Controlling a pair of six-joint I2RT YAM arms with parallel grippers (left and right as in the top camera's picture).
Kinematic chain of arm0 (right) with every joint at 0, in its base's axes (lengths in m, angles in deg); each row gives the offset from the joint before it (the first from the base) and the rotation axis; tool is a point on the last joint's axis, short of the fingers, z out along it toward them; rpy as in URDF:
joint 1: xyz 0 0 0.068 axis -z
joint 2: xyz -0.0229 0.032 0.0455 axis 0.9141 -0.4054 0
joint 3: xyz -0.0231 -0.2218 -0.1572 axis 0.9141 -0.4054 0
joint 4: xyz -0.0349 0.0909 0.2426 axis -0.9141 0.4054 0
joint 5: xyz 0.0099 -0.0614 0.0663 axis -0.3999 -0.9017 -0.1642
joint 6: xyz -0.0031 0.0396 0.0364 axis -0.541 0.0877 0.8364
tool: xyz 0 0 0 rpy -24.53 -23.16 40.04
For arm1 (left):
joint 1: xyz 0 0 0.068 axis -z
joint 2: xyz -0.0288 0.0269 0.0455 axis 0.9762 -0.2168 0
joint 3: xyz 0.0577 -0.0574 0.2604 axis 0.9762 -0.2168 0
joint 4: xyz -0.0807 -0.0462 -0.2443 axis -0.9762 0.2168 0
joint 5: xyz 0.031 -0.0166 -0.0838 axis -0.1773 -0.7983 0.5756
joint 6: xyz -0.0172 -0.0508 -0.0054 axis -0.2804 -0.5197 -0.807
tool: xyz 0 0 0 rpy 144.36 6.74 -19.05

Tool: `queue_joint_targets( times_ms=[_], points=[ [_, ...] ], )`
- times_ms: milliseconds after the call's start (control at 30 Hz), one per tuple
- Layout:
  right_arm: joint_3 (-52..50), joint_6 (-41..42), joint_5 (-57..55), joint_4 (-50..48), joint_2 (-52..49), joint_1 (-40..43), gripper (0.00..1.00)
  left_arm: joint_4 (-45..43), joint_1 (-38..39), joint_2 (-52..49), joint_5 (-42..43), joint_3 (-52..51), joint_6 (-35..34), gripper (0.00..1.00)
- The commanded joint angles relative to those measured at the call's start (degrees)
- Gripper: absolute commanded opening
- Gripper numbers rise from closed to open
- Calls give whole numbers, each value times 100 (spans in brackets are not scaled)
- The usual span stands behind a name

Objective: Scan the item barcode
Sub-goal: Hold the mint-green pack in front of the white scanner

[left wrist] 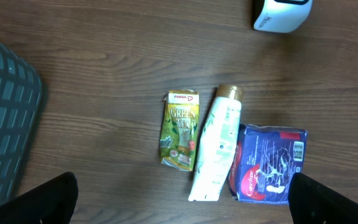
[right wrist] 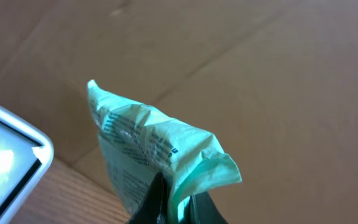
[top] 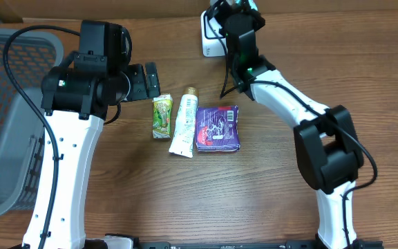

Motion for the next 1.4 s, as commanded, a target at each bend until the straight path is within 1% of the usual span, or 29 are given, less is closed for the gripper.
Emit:
queue_joint_targets(
  times_ms=[0,167,267,433,800,900,967,1033,1233,1367],
  points=[
    [131,-1316,188,-345,-262,-140,4,-4,-22,-22,-76,101,-39,100],
    [131,-1939,162,-935,-662,-225,4,-4,-22,-22,-76,101,-39,100],
    [131,-1982,155,-1145,-800,-225,4,-2,-22,-22,-76,101,-39,100],
    [131,-2175,164,-1165,-909,-225,4,-4,-22,-22,-76,101,-37,100],
    [131,-2175,269,-1139,-973,-225,4,-4,-22,-22,-76,101,-39,99],
    [131,-2177,341,-929,-973,-225,4,-4,-22,-22,-76,101,-37,100],
    [131,-2323,420,-745,-973,-225,4,-4,-22,-22,-76,101,-39,99],
    [131,-2345,422,-739,-973,-225,4,-4,-22,-22,-76,101,-37,100],
    [131,-2433,369,-1268,-973,-225,4,-4,-22,-22,-76,101,-39,99],
    [131,-2837,319,-1331,-970,-251,4,-4,-22,-22,-76,101,-37,100]
  ],
)
